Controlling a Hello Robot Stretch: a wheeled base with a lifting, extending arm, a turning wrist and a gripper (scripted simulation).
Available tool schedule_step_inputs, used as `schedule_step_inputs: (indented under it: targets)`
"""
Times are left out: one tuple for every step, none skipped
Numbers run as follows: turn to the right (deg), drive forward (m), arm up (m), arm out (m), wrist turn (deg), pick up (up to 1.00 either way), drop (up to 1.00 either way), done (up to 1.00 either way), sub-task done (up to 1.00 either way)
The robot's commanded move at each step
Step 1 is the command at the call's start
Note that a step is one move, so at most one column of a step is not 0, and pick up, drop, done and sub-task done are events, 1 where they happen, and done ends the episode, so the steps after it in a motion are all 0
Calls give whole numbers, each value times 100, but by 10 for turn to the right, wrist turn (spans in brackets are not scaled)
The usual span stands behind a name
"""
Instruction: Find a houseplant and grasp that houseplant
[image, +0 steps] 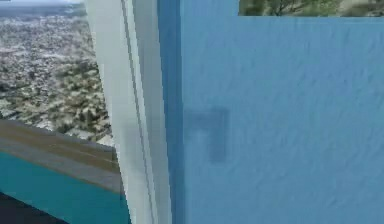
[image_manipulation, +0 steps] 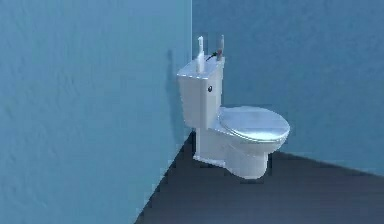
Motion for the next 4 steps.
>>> schedule_step_inputs:
  targets:
    - [-450,0,0,0,0,0,0,0,0]
    - [-330,0,0,0,0,0,0,0,0]
    - [0,100,0,0,0,0,0,0,0]
    - [-30,0,0,0,0,0,0,0,0]
